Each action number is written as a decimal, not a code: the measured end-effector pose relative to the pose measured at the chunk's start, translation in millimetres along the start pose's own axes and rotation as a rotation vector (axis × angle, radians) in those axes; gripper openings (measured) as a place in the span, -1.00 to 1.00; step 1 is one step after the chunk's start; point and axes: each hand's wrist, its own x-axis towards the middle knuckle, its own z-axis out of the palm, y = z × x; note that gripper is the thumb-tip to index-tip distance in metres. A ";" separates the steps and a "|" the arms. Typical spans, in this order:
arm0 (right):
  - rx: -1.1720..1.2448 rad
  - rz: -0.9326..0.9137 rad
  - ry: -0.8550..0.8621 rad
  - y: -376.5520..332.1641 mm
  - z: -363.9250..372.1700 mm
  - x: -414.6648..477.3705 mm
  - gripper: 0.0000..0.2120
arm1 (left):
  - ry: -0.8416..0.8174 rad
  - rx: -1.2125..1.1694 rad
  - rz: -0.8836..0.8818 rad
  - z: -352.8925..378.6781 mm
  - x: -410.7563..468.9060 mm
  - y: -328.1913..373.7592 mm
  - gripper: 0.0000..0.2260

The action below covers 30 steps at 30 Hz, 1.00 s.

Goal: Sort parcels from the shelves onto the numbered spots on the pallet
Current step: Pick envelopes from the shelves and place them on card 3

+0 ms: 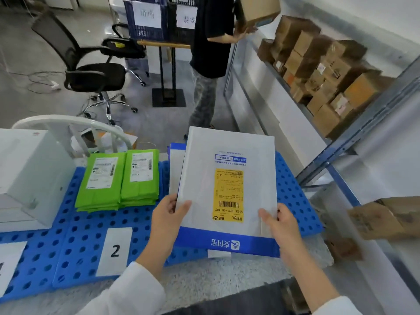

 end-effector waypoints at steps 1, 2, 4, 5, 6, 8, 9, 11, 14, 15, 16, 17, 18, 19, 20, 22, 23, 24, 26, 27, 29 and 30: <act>0.002 0.003 -0.008 -6.7 7.9 14.4 -0.85 | 0.006 0.005 -0.009 0.5 15.8 3.3 -0.77; 0.003 0.005 -0.021 -12.2 14.9 25.6 -0.84 | 0.012 0.019 -0.014 0.4 27.7 6.2 -0.77; -0.003 0.033 -0.057 -18.1 28.3 50.0 -0.83 | 0.030 0.049 -0.015 1.0 49.6 7.7 -0.80; -0.010 0.047 -0.071 -18.8 34.2 63.0 -0.82 | 0.042 0.066 -0.019 2.4 59.9 7.7 -0.81; -0.020 0.060 -0.084 -19.2 39.7 75.6 -0.82 | 0.052 0.085 -0.028 3.7 69.2 7.2 -0.82; -0.034 0.076 -0.120 -18.8 48.6 100.7 -0.81 | 0.074 0.109 -0.060 7.7 85.8 3.8 -0.82; -0.046 0.083 -0.137 -18.2 52.6 115.4 -0.81 | 0.089 0.119 -0.077 11.3 96.1 1.0 -0.82; -0.086 0.105 -0.180 -17.2 59.8 140.5 -0.79 | 0.125 0.138 -0.131 19.4 111.9 -5.1 -0.82; -0.154 0.113 -0.242 -12.7 72.0 172.4 -0.75 | 0.130 0.165 -0.200 28.3 129.7 -12.9 -0.81; -0.194 0.109 -0.274 -10.7 76.5 183.5 -0.73 | 0.129 0.170 -0.226 30.2 136.0 -15.5 -0.80; -0.245 0.104 -0.314 -8.9 80.8 194.2 -0.72 | 0.123 0.179 -0.251 31.1 141.9 -17.4 -0.78; -0.305 0.097 -0.350 -7.2 85.0 203.0 -0.71 | 0.117 0.186 -0.273 31.0 146.7 -20.1 -0.77; -0.370 0.091 -0.381 -4.9 88.5 210.7 -0.71 | 0.117 0.198 -0.294 31.4 150.3 -21.6 -0.77; -0.420 0.088 -0.408 -2.2 91.8 218.1 -0.71 | 0.127 0.211 -0.312 32.5 154.0 -24.4 -0.78; -0.450 0.089 -0.429 0.8 94.9 224.4 -0.71 | 0.138 0.232 -0.324 33.7 157.3 -27.6 -0.79; -0.479 0.091 -0.447 6.7 101.3 234.3 -0.70 | 0.140 0.290 -0.321 35.6 163.8 -32.8 -0.79; -0.493 0.092 -0.453 8.9 104.2 238.7 -0.71 | 0.136 0.323 -0.313 36.8 168.3 -34.8 -0.78; -0.512 0.085 -0.460 11.6 106.2 241.7 -0.73 | 0.133 0.351 -0.303 37.8 171.7 -35.3 -0.76; -0.582 0.073 -0.470 20.1 107.8 242.3 -0.78 | 0.125 0.421 -0.293 40.1 175.1 -37.0 -0.75; -0.621 0.069 -0.469 26.2 107.9 241.1 -0.81 | 0.126 0.459 -0.287 41.4 175.5 -39.0 -0.75; -0.674 0.053 -0.463 39.4 108.1 238.5 -0.81 | 0.137 0.524 -0.268 44.0 176.0 -45.9 -0.75; -0.682 0.045 -0.458 43.1 108.3 236.6 -0.81 | 0.142 0.553 -0.262 45.2 176.3 -49.8 -0.75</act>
